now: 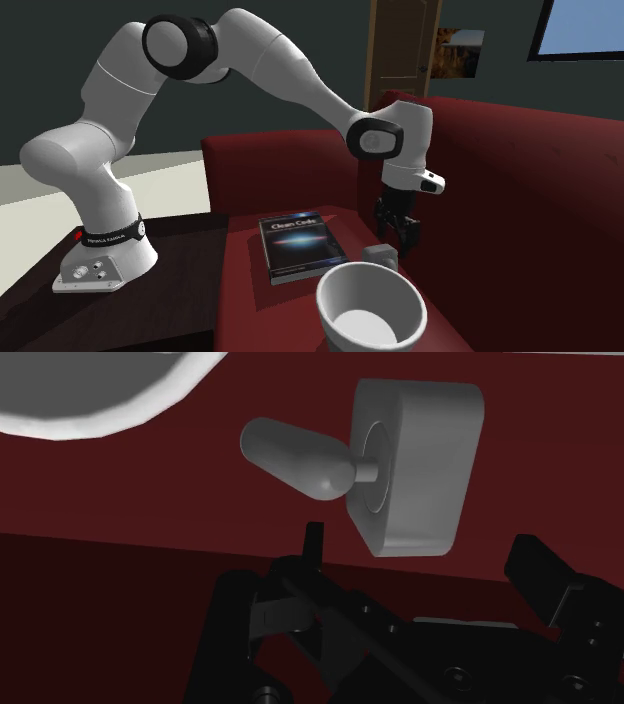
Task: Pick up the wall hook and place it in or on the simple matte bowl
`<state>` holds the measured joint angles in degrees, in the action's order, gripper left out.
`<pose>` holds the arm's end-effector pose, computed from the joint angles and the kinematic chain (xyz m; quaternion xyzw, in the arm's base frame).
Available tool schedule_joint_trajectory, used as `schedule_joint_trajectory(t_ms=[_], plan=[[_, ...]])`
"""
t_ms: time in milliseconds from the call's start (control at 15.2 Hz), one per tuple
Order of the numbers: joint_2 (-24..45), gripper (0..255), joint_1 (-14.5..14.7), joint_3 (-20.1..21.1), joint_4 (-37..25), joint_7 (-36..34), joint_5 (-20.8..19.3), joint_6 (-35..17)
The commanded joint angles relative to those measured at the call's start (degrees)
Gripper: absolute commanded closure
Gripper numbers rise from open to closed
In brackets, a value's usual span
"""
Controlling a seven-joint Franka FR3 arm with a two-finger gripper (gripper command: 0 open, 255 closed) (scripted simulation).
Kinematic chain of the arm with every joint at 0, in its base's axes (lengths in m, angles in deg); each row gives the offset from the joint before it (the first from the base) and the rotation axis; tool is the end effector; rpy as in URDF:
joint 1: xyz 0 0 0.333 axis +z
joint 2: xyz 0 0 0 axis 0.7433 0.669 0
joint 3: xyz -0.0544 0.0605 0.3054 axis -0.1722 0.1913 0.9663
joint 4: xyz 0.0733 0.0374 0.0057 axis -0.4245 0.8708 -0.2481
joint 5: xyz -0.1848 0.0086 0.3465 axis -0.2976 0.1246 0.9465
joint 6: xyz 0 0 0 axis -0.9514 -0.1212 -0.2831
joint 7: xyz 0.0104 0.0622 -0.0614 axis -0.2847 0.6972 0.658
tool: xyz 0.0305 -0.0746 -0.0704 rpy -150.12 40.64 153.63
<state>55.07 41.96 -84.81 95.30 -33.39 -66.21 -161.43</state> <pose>0.6823 -0.1781 0.2490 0.9984 0.0301 -0.0343 0.0341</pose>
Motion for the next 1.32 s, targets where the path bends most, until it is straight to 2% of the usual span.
schedule_joint_trajectory(t_ms=[0, 198, 264, 858, 1254], plan=[[0.04, 0, -0.01, 0.00, -0.02, 0.00, 0.01, -0.03], [0.04, 0, -0.01, 0.00, -0.02, 0.00, 0.00, -0.03], [0.04, 255, -0.01, 0.00, -0.02, 0.00, 0.00, -0.03], [0.04, 255, -0.01, 0.00, -0.02, 0.00, 0.00, -0.03], [-2.49, 255, 0.17, -0.26, -0.68, 0.04, -0.31, 3.14]])
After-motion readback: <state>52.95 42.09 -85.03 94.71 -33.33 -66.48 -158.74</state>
